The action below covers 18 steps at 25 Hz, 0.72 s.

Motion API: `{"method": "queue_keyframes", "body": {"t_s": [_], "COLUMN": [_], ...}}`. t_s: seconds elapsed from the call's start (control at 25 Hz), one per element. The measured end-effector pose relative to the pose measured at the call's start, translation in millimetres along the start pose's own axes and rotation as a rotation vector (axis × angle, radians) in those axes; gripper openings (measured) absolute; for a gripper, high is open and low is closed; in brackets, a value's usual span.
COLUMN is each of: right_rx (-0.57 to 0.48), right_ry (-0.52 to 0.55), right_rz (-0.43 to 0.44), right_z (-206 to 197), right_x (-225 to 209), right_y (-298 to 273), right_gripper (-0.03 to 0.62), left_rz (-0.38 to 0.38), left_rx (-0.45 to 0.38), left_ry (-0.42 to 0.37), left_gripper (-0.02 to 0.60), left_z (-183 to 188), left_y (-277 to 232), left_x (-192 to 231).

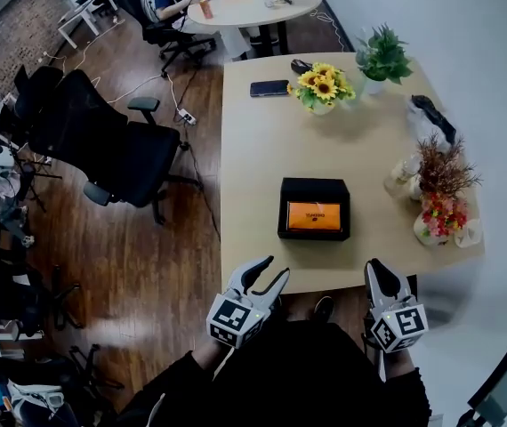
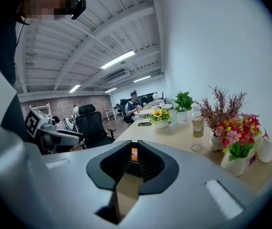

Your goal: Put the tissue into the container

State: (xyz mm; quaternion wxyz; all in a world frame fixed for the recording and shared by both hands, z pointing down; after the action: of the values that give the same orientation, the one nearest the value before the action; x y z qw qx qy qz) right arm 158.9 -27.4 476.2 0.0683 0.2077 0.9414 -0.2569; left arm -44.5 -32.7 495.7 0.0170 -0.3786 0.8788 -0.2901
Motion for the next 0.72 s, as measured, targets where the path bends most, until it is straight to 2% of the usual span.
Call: {"method": "queue_keyframes", "body": {"t_s": [0.72], "right_rx": [-0.010], "right_ry": [0.031], "right_rz": [0.022], "right_z": [9.0], "right_x": [4.6], "right_y": [-4.8], "right_gripper": [0.038], "left_rz": [0.008], "left_rx": [-0.012], "left_ry": [0.024], "left_gripper": [0.146], "left_z": [6.6], "left_y": [-0.4], "left_x": [5.8]}}
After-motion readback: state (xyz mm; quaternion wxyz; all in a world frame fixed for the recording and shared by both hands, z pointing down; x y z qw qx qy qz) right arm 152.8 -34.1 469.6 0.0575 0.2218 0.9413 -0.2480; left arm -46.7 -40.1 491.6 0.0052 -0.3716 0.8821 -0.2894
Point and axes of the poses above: the fingertips, and each gripper's own axes: y backward along the fingers, x to its left, z out of its top, the point moved 1 cm from there along y, backward along the fingers, and after that the axes turned 9 degrees about x, right-handed, at the moved point
